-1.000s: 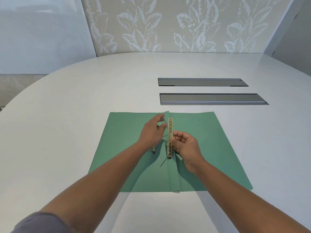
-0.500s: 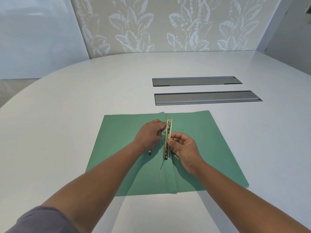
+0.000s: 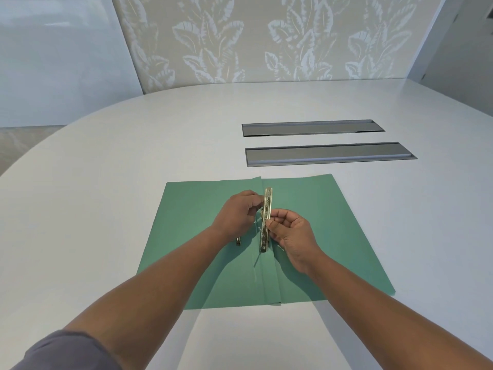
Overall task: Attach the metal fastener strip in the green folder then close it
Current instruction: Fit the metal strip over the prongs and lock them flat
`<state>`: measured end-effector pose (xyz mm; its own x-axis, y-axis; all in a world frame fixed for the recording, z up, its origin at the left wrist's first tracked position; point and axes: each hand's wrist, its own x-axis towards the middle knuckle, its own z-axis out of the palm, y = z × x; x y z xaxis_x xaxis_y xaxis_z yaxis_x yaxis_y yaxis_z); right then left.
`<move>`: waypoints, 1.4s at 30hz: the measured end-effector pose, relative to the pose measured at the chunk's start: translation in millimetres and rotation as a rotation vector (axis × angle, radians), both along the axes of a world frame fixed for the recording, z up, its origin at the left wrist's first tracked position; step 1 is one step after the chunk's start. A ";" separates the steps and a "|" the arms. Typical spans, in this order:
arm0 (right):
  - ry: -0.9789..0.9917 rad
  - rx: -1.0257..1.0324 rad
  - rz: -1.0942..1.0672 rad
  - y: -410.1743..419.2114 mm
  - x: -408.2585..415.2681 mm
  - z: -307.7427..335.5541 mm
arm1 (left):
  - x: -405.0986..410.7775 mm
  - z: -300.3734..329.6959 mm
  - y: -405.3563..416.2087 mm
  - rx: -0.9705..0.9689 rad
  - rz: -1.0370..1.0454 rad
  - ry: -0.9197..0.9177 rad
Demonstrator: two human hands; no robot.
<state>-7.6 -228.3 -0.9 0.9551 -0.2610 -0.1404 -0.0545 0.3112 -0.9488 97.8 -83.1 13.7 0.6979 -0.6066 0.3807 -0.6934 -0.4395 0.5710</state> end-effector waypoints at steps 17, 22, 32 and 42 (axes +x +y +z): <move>0.089 -0.174 -0.061 5.8 5.0 -0.1 | -12.9 -17.6 7.0 0.019 0.192 0.246; 0.080 -0.284 -0.120 10.1 2.8 -2.3 | -11.2 -25.3 16.9 0.104 0.150 0.180; 0.099 -0.389 -0.123 11.5 0.4 -3.2 | -9.9 -34.5 19.0 0.312 0.112 0.033; 0.093 -0.859 0.092 -11.2 -1.8 4.0 | -13.3 -35.3 17.8 0.360 0.127 -0.030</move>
<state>-9.4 -239.5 3.1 0.9720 -0.2348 -0.0083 -0.1330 -0.5206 -0.8434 84.5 -65.3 -21.7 0.7678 -0.6149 0.1803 -0.6347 -0.6913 0.3452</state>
